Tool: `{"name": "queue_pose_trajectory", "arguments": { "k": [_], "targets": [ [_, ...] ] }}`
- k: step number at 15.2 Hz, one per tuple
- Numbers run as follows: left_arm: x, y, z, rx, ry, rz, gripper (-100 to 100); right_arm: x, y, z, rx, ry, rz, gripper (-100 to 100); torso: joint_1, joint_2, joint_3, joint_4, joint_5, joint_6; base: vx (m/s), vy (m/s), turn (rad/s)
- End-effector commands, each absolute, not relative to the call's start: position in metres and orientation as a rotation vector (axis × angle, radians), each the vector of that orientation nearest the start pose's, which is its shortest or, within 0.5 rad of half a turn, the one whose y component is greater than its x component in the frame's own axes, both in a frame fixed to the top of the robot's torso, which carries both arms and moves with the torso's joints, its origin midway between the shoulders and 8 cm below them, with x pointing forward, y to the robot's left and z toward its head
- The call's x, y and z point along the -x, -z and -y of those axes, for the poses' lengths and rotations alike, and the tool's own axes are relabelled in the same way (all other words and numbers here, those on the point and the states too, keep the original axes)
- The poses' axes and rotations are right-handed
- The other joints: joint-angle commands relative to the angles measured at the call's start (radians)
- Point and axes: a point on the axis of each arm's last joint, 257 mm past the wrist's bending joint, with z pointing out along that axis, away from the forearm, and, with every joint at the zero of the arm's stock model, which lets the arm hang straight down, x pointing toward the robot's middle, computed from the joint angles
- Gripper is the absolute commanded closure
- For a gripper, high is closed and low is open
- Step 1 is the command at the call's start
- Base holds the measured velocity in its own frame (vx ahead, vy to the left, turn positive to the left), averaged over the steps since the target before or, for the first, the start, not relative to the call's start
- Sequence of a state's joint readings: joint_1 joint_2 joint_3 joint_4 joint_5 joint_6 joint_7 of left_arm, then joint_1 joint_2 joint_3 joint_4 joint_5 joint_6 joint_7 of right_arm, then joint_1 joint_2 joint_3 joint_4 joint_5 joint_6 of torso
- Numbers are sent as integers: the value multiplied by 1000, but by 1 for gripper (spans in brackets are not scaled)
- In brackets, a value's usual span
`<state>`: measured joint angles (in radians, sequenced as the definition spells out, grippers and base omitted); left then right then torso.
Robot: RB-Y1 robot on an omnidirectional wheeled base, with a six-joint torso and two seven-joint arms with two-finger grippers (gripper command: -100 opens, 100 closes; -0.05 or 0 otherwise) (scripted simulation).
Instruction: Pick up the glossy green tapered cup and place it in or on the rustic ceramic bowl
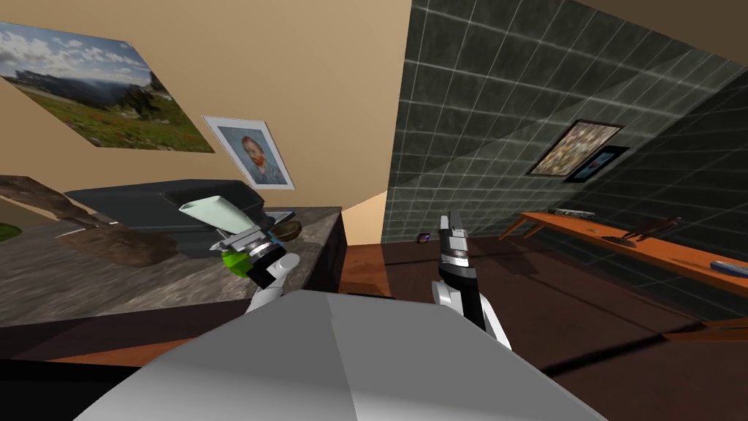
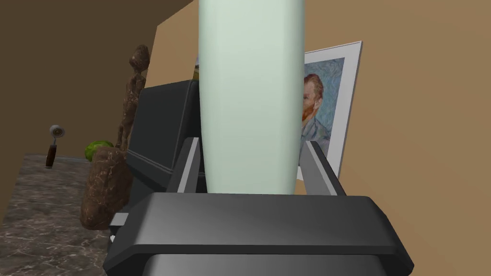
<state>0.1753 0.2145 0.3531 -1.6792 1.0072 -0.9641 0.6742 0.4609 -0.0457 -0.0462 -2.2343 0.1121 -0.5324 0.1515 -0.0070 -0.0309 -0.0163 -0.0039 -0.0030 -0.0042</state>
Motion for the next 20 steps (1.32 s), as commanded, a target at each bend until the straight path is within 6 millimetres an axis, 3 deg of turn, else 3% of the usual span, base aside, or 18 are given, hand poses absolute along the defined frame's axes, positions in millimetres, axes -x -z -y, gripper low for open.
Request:
{"name": "queue_pose_trajectory", "arguments": {
  "k": [1,2,5,6,7,8,9,10,11,12,13,14,16,17,19,20],
  "targets": [
    [-276,59,-594,853,1896,696,100,-351,-22,273,-468,-1064,-725,0,0,0,0,0,0,0,330,-75,90],
    [-276,59,-594,853,1896,696,100,-351,-22,273,-468,-1064,-725,0,2,0,0,0,0,0,301,-46,75],
    [-248,71,-613,851,1813,745,100,-351,-22,273,-468,-1064,-725,0,7,1,0,0,1,-1,319,-49,63],
    [-248,71,-613,851,1813,745,100,-351,-22,273,-468,-1064,-725,0,7,-1,0,0,1,-1,322,-21,58],
    [-233,79,-622,853,1769,769,100,-351,-22,273,-468,-1064,-725,0,8,0,0,-1,1,0,330,6,66],
    [-233,79,-622,853,1769,769,100,-351,-22,273,-468,-1064,-725,0,10,0,-1,-1,2,-1,289,9,65],
    [-217,88,-630,857,1724,793,100,-351,-22,273,-468,-1064,-725,0,11,1,0,-1,2,-1,289,20,54],
    [-217,88,-630,857,1724,793,100,-351,-22,273,-468,-1064,-725,0,12,1,0,-1,2,-1,287,-2,45],
    [-201,97,-638,864,1677,816,100,-351,-22,273,-468,-1064,-725,0,12,2,0,-1,2,-1,304,-23,42],
    [-201,97,-638,864,1677,816,100,-351,-22,273,-468,-1064,-725,0,11,1,0,-1,2,-1,284,-7,58],
    [-185,108,-644,873,1628,840,100,-351,-22,273,-468,-1064,-725,0,11,1,0,-1,2,0,295,4,45],
    [-185,108,-644,873,1628,840,100,-351,-22,273,-468,-1064,-725,0,11,1,0,-1,2,-1,277,22,54],
    [-151,133,-654,897,1528,888,100,-351,-22,273,-468,-1064,-725,0,15,2,0,-1,2,-1,285,68,55],
    [-151,133,-654,897,1528,888,100,-351,-22,273,-468,-1064,-725,0,16,1,0,-2,3,-2,279,63,44],
    [-118,161,-659,927,1428,938,100,-351,-22,273,-468,-1064,-725,0,17,3,0,-2,3,-2,263,64,34],
    [-118,161,-659,927,1428,938,100,-351,-22,273,-468,-1064,-725,0,17,3,0,-2,3,-2,274,54,32]
  ]
}}
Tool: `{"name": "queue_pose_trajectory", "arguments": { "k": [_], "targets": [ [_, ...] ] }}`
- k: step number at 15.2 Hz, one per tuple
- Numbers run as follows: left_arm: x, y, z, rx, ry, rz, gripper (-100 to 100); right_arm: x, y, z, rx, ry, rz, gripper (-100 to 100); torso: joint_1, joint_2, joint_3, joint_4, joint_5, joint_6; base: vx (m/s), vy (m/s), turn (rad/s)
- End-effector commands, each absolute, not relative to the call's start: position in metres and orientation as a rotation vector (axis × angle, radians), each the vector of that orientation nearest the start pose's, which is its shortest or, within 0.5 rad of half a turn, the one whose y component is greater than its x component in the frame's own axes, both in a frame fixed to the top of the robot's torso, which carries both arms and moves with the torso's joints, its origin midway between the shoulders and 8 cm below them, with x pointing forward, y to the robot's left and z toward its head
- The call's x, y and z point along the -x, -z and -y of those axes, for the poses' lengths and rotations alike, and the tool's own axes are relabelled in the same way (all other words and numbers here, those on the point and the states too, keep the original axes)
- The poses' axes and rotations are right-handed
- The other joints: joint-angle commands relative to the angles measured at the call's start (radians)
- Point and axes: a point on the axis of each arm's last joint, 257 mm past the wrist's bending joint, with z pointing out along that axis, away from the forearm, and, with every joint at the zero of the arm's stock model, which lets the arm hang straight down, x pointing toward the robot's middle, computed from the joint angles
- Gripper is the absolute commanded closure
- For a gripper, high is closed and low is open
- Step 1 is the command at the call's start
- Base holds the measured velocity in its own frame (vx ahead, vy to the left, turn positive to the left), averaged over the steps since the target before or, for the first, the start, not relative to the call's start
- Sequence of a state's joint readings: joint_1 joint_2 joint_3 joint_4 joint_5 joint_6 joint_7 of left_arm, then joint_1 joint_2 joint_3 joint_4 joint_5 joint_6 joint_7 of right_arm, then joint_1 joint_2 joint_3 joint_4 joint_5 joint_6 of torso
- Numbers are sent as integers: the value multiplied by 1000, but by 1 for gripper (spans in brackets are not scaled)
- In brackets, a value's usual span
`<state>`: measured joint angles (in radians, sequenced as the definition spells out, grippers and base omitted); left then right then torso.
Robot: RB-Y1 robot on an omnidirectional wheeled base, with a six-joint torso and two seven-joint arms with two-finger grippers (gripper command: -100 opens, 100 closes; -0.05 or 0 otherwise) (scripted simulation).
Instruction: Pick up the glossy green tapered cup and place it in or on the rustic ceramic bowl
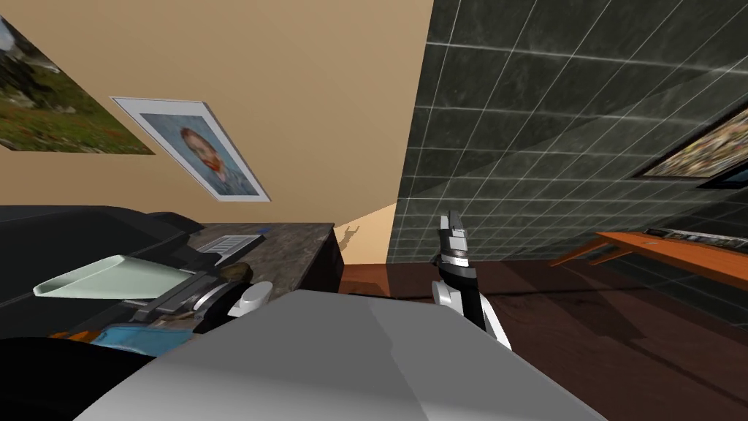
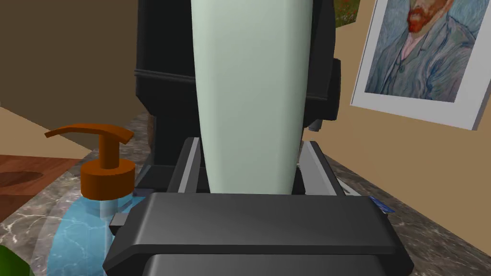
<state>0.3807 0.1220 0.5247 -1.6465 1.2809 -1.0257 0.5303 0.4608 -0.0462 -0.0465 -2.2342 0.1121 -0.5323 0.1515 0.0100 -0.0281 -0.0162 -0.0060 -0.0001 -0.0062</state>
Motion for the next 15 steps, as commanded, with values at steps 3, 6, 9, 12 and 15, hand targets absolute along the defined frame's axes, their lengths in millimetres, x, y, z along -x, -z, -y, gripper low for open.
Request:
{"name": "queue_pose_trajectory", "arguments": {
  "k": [3,6,9,12,15],
  "targets": [
    [-88,190,-656,958,1334,991,100,-351,-22,273,-468,-1064,-725,0,-2,1,1,0,0,0,230,45,18],
    [-55,230,-643,1000,1224,1067,100,-351,-22,273,-468,-1064,-725,0,-2,7,4,1,-1,1,151,60,9],
    [-55,230,-643,998,1225,1068,100,-351,-22,273,-468,-1064,-725,0,-3,13,7,2,-1,2,63,36,2],
    [-53,230,-643,997,1220,1068,-100,-351,-22,273,-468,-1064,-724,0,-1,17,9,4,1,3,6,1,3],
    [-48,219,-649,991,1218,1073,-100,-351,-22,273,-468,-1064,-724,0,0,18,10,4,1,3,3,-6,-3]
  ]
}}
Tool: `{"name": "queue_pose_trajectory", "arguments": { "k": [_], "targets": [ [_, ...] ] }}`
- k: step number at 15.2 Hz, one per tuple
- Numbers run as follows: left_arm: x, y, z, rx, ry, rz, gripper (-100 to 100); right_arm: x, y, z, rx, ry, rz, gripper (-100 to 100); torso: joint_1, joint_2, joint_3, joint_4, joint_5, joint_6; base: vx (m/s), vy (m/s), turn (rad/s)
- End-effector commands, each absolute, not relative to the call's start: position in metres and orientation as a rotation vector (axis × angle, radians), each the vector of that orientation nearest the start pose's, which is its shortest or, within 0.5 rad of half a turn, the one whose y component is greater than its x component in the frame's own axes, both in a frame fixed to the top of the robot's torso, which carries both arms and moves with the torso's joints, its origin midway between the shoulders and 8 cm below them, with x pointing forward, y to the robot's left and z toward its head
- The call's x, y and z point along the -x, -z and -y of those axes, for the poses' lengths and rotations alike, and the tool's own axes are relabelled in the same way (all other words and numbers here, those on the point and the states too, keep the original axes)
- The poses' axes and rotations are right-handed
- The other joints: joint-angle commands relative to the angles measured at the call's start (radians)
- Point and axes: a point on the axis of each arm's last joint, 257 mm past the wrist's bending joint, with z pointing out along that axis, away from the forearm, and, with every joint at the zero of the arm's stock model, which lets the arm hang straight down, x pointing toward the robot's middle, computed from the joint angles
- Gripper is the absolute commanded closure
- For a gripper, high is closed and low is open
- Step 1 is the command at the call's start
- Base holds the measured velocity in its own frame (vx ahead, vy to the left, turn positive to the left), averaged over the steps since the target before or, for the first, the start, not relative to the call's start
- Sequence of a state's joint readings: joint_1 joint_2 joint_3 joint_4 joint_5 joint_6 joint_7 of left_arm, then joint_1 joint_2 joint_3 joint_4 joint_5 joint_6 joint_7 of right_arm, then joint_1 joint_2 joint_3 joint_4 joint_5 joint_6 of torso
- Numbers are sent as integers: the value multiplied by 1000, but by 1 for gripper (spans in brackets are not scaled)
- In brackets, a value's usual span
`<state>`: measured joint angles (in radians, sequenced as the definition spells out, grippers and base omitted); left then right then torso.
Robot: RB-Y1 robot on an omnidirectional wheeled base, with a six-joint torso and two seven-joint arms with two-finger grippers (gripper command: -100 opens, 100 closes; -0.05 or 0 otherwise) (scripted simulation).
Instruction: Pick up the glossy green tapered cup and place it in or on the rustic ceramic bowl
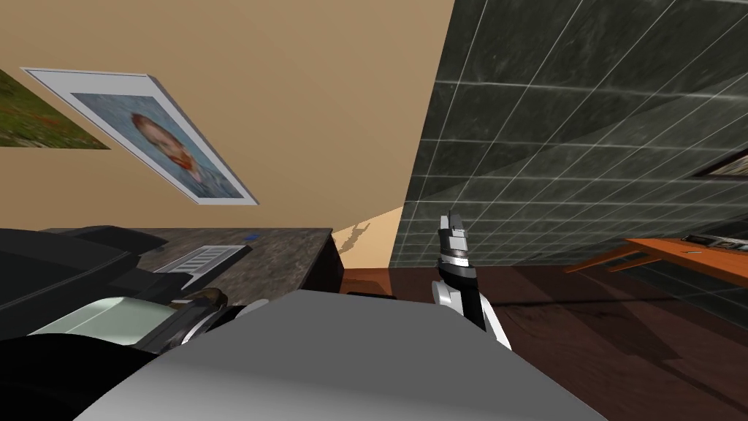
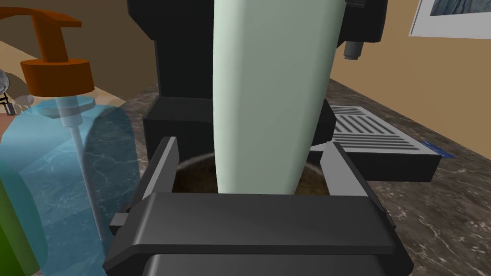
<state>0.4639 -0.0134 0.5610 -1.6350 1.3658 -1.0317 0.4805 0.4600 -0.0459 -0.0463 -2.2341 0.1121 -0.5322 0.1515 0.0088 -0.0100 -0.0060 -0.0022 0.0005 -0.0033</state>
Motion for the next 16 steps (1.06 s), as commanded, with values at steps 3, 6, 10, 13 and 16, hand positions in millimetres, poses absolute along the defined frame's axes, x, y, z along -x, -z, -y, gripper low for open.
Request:
{"name": "queue_pose_trajectory", "arguments": {
  "k": [3,6,10,13,16],
  "targets": [
    [-43,207,-655,986,1218,1077,-100,-351,-22,273,-468,-1064,-724,0,-1,0,0,0,0,0,12,-38,-6],
    [-38,188,-662,981,1224,1078,-100,-351,-22,273,-468,-1064,-724,0,-3,0,0,0,-1,-1,14,-51,-3],
    [-34,168,-668,980,1235,1075,-100,-351,-22,273,-468,-1064,-724,0,-3,1,1,0,-1,0,5,-42,-4],
    [-37,173,-666,981,1232,1076,-100,-351,-22,273,-468,-1064,-724,0,-1,1,1,0,-1,0,1,-9,1],
    [-37,173,-666,981,1232,1076,-100,-351,-22,273,-468,-1064,-724,0,0,1,1,0,0,0,0,0,0]
  ]
}}
